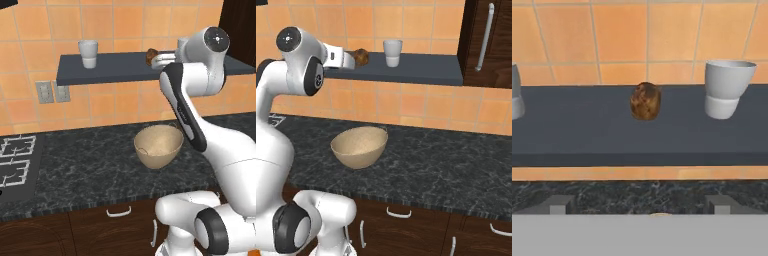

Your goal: Open the cabinet, pick up the bread from the cabinet and place it in the basket. Then move the basket to the dining counter.

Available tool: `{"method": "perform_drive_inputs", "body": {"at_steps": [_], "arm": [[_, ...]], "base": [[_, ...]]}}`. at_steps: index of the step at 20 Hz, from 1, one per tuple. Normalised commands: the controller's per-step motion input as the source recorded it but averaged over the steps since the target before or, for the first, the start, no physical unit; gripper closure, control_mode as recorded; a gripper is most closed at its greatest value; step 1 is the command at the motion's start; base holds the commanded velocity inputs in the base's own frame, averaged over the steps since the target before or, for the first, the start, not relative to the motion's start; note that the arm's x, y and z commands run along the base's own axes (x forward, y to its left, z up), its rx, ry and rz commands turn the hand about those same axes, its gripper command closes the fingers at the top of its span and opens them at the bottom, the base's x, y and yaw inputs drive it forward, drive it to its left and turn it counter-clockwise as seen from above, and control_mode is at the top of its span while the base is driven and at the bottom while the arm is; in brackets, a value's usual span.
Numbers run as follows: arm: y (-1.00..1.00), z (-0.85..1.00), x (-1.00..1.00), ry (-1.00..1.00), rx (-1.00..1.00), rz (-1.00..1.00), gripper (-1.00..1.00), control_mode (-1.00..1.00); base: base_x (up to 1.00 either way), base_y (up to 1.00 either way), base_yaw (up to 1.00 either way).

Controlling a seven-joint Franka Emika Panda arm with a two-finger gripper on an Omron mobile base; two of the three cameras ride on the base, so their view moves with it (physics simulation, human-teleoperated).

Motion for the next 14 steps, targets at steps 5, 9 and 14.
{"method": "perform_drive_inputs", "body": {"at_steps": [5,9,14], "arm": [[-0.06,0.0,0.59,0.0,0.0,0.0,-1.0,-1.0],[0.0,0.0,0.59,0.0,0.0,0.0,-1.0,-1.0],[0.0,0.0,0.5,0.04,0.0,-0.02,-1.0,-1.0]], "base": [[0.0,0.0,0.0],[0.0,0.0,0.0],[0.0,0.0,0.0]]}}
